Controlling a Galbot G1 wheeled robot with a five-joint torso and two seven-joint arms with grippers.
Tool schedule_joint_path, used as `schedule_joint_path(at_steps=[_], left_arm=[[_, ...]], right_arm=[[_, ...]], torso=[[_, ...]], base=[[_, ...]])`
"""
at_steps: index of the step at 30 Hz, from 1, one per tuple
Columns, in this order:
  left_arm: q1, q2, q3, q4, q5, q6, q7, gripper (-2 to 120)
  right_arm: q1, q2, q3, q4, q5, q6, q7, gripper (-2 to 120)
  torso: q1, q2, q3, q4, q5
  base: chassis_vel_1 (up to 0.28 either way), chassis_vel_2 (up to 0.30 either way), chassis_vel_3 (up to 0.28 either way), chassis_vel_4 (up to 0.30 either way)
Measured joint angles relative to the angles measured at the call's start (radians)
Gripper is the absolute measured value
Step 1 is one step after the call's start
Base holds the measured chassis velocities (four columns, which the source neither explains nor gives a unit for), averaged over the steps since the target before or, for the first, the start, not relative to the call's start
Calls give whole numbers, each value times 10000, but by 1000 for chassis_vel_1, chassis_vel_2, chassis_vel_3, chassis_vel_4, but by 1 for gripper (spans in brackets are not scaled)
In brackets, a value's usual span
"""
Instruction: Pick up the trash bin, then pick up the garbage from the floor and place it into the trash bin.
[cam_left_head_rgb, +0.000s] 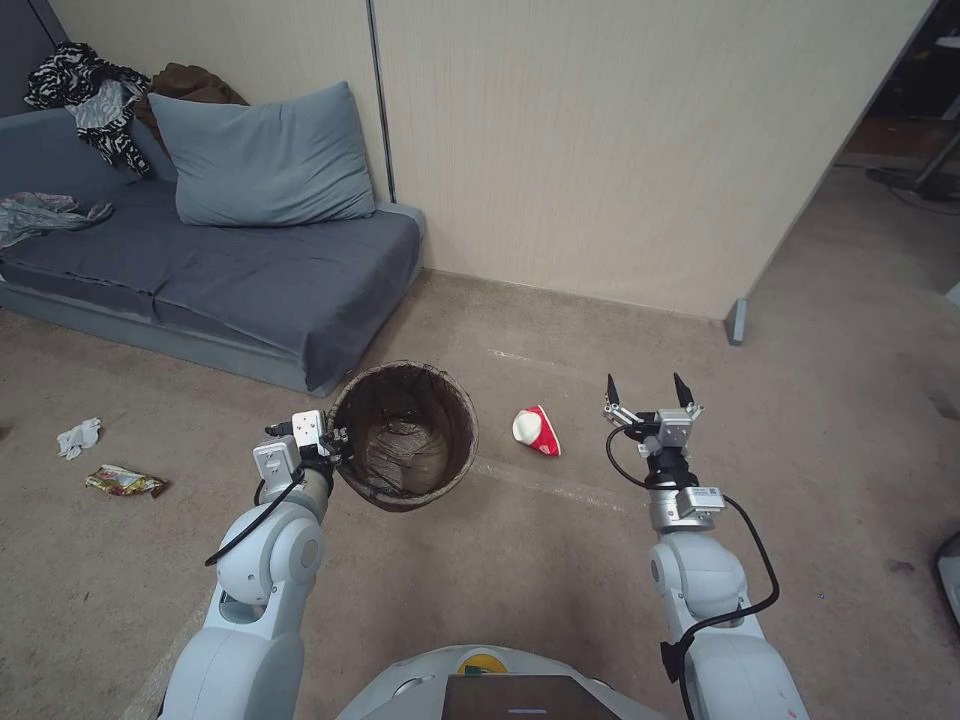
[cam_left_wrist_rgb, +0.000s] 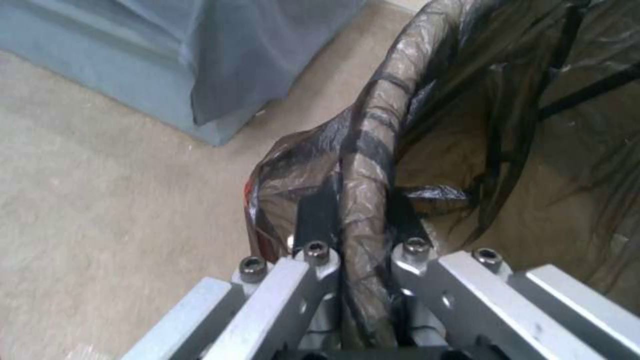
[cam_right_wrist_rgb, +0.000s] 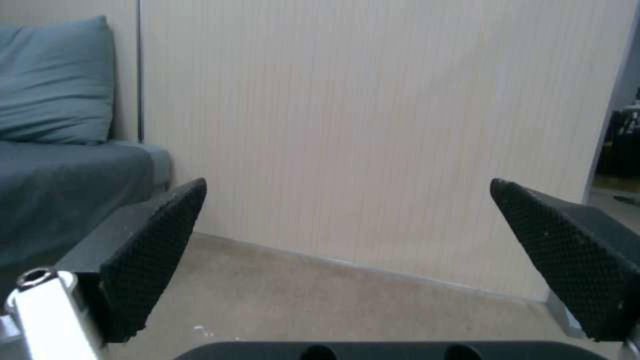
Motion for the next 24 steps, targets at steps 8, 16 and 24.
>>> schedule_joint_path(at_steps=[8,16,24], left_arm=[[54,7,0,-79,-13,0,0,3],[46,0,0,-82,-14,0,-3,3],[63,-4,1,-82,-22,0,-6,3]], right_arm=[[6,-8,-6,29,-11,18,0,100],[66,-17,-18,-14,-4,249,6,100],[46,-15,-19,-19,5,278,-16,100]], torso=[[0,0,-1,0,-1],[1,0,2,-1,-1],[0,1,-1,-1,-1]], base=[[-135,134,142,-134],[-115,100,93,-101],[0,0,0,0]])
